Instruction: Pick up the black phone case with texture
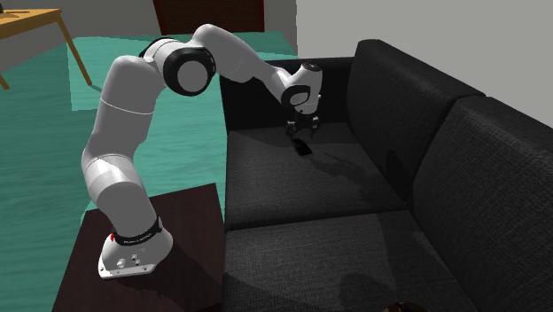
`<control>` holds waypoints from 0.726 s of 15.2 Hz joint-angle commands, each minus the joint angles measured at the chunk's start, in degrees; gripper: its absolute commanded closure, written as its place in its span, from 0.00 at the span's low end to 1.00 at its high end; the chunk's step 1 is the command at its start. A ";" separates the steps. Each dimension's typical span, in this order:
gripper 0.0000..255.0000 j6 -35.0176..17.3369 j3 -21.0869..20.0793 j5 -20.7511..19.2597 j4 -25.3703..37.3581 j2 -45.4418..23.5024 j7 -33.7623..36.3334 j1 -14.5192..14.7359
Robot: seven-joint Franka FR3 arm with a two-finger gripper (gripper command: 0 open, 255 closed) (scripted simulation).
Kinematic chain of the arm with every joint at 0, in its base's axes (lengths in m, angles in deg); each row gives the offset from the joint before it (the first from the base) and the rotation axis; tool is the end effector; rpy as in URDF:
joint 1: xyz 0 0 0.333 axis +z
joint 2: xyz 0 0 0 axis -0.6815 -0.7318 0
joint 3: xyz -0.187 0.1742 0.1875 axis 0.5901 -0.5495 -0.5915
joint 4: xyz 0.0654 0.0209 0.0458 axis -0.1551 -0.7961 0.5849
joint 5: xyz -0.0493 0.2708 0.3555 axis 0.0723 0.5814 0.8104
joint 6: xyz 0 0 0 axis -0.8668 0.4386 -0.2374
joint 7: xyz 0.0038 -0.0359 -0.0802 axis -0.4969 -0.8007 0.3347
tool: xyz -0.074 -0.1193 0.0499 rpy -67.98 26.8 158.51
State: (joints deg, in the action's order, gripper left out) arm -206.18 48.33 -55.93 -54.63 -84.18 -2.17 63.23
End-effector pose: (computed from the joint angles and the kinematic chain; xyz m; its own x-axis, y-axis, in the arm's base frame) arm 0.6932 0.2472 0.2297 0.0209 0.9838 0.1783 0.9996 -0.0238 0.0142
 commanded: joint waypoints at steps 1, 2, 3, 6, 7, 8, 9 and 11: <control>0.00 -0.75 -0.23 0.12 0.44 -1.23 -0.53 -0.02; 0.00 -1.31 -0.28 0.21 0.27 -1.63 -0.66 -0.04; 0.00 -1.86 -0.33 0.30 0.15 -2.06 -0.80 -0.06; 0.00 -3.78 -0.51 0.62 -0.18 -3.68 -1.27 -0.14; 0.00 -3.78 -0.51 0.62 -0.19 -3.67 -1.27 -0.14; 0.00 -3.78 -0.52 0.62 -0.18 -3.68 -1.27 -0.14; 1.00 -3.65 -0.51 0.60 0.03 -3.76 -1.24 -0.14; 1.00 -3.68 -0.51 0.60 -0.05 -3.70 -1.23 -0.13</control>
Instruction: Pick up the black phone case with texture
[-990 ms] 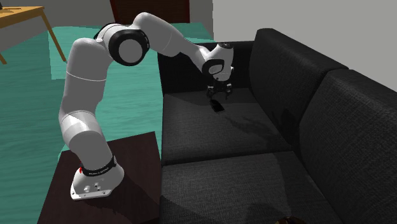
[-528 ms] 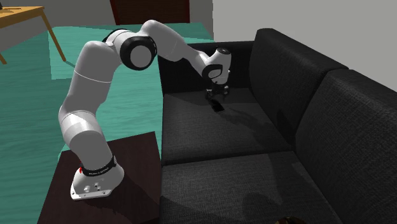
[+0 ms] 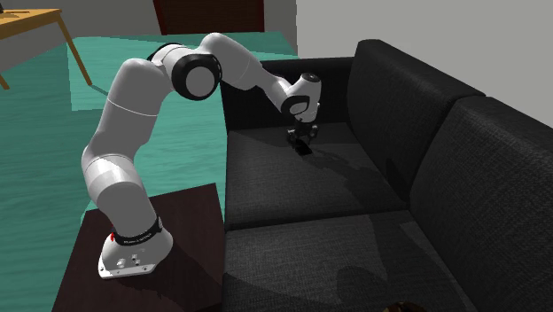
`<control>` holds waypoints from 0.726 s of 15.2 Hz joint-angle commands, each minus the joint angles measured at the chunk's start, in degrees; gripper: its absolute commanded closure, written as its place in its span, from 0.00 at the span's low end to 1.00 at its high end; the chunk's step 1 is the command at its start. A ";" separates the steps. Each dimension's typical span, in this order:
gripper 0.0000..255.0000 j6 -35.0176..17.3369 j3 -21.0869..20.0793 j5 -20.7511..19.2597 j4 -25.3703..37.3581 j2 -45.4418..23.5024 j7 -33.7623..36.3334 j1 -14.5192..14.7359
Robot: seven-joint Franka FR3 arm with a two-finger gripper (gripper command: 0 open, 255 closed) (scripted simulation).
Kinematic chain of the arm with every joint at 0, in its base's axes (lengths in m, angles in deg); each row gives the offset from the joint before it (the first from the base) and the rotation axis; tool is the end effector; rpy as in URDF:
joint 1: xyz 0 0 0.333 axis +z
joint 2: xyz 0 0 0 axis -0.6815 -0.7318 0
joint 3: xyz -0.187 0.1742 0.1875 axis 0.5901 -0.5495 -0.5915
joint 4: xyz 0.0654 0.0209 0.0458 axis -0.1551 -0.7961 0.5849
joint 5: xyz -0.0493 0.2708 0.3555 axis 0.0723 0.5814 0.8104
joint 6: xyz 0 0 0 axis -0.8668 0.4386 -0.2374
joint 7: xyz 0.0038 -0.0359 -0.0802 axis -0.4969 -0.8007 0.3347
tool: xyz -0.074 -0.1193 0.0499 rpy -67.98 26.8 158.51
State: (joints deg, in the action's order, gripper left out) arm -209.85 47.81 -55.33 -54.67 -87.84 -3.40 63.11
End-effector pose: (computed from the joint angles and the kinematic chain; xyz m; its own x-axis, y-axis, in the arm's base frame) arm 0.6932 0.2500 0.1884 0.0116 0.9837 0.1794 0.9998 -0.0146 0.0152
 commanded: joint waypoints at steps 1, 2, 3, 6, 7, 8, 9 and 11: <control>1.00 -0.01 0.01 0.00 0.00 -0.06 -0.02 -0.02; 1.00 0.01 0.01 0.00 0.03 -0.07 0.00 -0.02; 1.00 -0.01 0.01 0.00 0.00 -0.05 -0.01 -0.02; 1.00 -0.01 0.01 0.01 0.00 -0.06 -0.03 -0.03; 1.00 -0.11 0.00 0.02 -0.14 -0.02 -0.04 -0.03; 1.00 0.42 0.06 -0.07 -0.06 0.44 0.09 0.00; 1.00 0.95 0.11 -0.16 0.02 0.89 0.22 0.02; 1.00 2.04 0.21 -0.34 0.24 1.78 0.49 0.07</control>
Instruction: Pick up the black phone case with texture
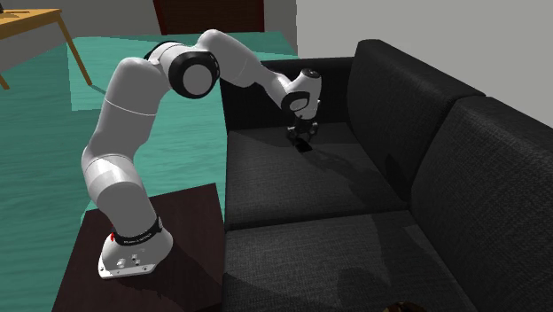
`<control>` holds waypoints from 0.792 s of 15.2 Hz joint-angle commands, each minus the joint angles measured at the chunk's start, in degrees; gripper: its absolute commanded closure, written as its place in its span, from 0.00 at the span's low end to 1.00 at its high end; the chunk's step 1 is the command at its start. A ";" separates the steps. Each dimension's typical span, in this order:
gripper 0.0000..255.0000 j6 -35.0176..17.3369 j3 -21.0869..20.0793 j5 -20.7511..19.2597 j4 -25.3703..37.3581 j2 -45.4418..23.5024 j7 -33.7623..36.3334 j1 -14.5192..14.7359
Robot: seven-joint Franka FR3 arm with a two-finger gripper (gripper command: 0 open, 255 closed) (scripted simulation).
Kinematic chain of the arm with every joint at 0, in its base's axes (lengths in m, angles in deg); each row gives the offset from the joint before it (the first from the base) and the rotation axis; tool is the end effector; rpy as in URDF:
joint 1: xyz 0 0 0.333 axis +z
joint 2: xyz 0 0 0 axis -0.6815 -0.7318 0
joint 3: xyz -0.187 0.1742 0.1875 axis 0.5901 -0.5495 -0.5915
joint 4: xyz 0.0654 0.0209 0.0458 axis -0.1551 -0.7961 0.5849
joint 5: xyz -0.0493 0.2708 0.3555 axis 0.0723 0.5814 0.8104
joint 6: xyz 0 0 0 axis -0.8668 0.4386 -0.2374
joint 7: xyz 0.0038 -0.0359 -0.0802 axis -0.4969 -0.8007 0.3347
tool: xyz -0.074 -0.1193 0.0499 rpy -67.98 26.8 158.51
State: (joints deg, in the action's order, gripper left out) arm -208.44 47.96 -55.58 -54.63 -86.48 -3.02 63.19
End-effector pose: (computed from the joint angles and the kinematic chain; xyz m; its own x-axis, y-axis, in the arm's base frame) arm 0.6932 0.2501 0.2039 0.0120 0.9838 0.1791 0.9998 -0.0149 0.0147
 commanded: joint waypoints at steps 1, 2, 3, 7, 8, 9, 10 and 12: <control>1.00 1.19 0.11 -0.19 0.35 0.83 0.24 0.00; 1.00 1.75 0.16 -0.28 0.50 1.24 0.37 0.02; 1.00 2.31 0.21 -0.37 0.66 1.65 0.50 0.04; 1.00 4.60 0.38 -0.72 1.44 3.20 1.03 0.10; 1.00 5.19 0.42 -0.80 1.67 3.57 1.16 0.11; 1.00 5.78 0.46 -0.89 1.92 3.92 1.29 0.12; 1.00 6.37 0.50 -0.98 2.17 4.27 1.42 0.13; 1.00 7.06 0.54 -1.07 2.48 4.66 1.57 0.15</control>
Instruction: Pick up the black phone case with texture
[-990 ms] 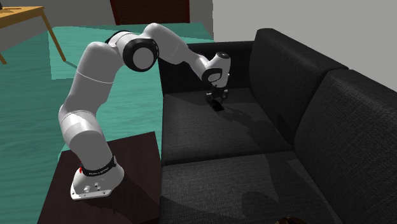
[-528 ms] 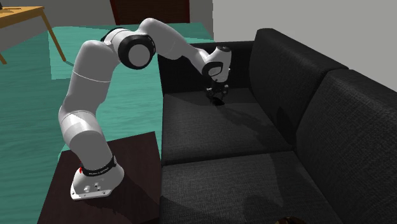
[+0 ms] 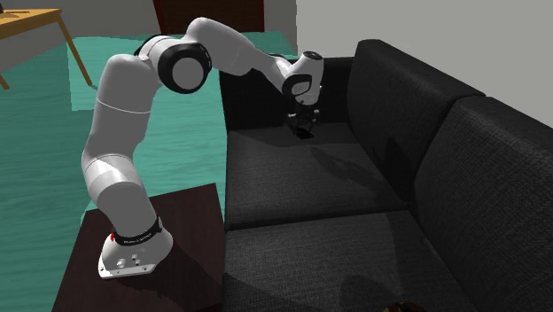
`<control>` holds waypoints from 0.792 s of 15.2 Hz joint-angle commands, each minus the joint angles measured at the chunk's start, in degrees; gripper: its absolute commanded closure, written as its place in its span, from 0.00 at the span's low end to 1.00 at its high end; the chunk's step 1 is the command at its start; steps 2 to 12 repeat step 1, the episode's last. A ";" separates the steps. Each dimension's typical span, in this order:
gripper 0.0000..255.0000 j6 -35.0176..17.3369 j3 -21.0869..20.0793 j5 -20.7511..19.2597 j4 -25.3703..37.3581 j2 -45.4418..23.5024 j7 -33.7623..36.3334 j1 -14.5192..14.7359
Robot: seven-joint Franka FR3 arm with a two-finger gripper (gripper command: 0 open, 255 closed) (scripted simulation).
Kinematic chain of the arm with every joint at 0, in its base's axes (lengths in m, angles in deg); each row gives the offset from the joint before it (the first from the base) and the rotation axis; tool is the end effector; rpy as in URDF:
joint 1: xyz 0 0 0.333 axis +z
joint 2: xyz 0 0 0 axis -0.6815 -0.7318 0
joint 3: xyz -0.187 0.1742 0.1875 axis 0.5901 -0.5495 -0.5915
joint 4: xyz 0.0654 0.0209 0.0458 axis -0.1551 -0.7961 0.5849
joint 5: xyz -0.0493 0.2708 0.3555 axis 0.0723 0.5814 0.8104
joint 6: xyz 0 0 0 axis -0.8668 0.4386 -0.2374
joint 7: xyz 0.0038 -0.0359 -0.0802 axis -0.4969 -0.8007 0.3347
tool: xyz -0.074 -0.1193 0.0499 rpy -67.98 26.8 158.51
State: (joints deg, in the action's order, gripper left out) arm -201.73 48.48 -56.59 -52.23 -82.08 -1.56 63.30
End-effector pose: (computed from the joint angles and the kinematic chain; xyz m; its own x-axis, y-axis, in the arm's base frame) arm 0.6978 0.2504 0.2708 0.0120 0.9837 0.1792 0.9998 -0.0149 0.0148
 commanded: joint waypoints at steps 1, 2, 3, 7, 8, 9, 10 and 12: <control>1.00 0.36 0.02 -0.06 0.09 0.26 0.11 0.03; 1.00 0.36 0.02 -0.06 0.09 0.26 0.11 0.03; 1.00 0.36 0.02 -0.06 0.09 0.26 0.11 0.03; 1.00 0.36 0.02 -0.06 0.09 0.26 0.11 0.03; 1.00 0.36 0.02 -0.06 0.09 0.26 0.11 0.03; 1.00 0.36 0.02 -0.06 0.09 0.26 0.11 0.03; 1.00 0.36 0.02 -0.06 0.09 0.26 0.11 0.03; 1.00 0.36 0.02 -0.06 0.09 0.26 0.11 0.03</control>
